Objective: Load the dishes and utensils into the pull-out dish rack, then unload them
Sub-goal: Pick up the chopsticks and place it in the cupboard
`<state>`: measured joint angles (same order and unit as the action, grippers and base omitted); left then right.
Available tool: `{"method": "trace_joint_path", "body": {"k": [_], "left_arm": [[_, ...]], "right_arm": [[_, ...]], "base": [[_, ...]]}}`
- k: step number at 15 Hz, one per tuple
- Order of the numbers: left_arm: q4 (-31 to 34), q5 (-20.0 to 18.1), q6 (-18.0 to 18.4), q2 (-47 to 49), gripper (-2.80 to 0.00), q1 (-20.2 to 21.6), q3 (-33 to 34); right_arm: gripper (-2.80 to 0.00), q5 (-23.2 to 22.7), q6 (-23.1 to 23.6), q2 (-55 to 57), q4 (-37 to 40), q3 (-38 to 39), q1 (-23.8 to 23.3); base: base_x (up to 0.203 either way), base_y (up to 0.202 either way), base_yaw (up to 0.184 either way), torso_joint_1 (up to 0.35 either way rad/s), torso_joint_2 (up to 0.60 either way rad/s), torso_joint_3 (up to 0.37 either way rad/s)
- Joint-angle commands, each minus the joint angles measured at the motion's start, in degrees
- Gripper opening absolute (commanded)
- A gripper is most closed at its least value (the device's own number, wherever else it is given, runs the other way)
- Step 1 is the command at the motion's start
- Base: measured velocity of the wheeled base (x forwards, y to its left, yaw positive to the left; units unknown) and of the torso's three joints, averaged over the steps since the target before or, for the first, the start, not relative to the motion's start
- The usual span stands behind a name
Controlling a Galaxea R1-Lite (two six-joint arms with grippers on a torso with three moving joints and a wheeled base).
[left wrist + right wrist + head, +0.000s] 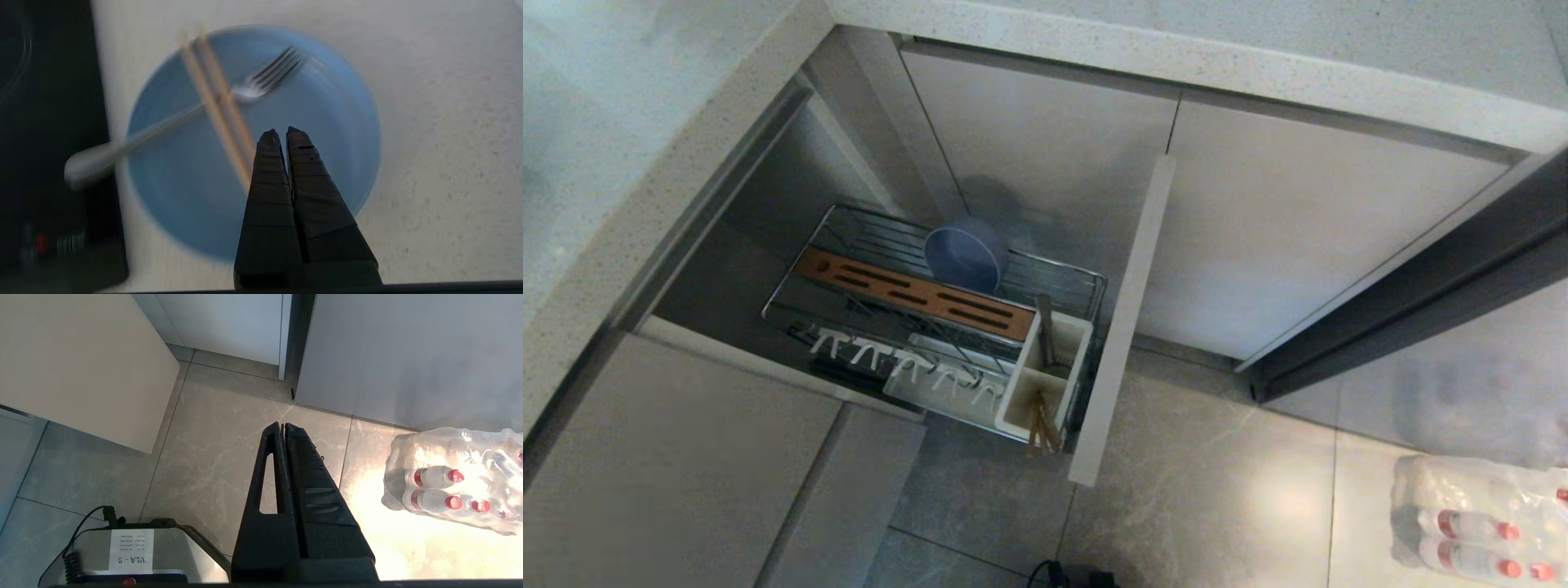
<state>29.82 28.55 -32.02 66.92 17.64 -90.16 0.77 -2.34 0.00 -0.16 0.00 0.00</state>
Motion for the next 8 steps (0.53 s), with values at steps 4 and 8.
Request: {"method": "trace_joint_path", "body": {"k": [4,8], "left_arm": [[9.2,0.0,-2.1,-4.6,-2.8,1.1,-2.8],[14.0,0.1,-5.3,-6.9,-2.8,1.5,1.7]], "right_arm": [[-2.8,0.0,0.0,0.1,0.0,0.0,0.0],[-2.8,0.0,0.0,0.1,0.0,0.0,0.0]], "base": [[0.0,0.0,0.0,0.0,0.0,0.0],[0.0,0.0,0.0,0.0,0.0,0.0]]}}
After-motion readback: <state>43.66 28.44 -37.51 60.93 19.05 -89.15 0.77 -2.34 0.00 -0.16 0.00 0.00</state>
